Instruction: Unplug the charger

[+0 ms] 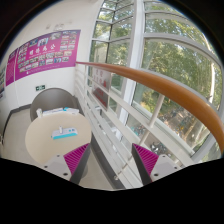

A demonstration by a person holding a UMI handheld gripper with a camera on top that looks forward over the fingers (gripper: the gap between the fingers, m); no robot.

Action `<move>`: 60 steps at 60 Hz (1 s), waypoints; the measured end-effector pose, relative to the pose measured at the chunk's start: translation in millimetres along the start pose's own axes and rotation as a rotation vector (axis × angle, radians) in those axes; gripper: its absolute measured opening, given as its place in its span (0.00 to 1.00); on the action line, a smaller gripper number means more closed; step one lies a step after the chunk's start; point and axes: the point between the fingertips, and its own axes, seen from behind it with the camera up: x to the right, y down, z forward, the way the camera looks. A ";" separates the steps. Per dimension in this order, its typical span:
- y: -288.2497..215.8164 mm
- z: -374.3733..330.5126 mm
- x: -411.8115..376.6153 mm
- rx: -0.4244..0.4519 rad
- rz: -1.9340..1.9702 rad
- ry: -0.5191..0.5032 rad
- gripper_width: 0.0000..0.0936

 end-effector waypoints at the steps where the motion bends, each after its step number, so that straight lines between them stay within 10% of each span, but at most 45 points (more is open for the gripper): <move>1: 0.3 0.2 -0.2 0.000 0.003 0.000 0.92; 20: 53.0 4.6 -15.6 -0.066 0.013 -0.012 0.92; 34: 112.4 27.2 -126.3 -0.120 -0.033 -0.215 0.92; 60: 19.0 262.6 -335.7 0.060 -0.087 -0.378 0.80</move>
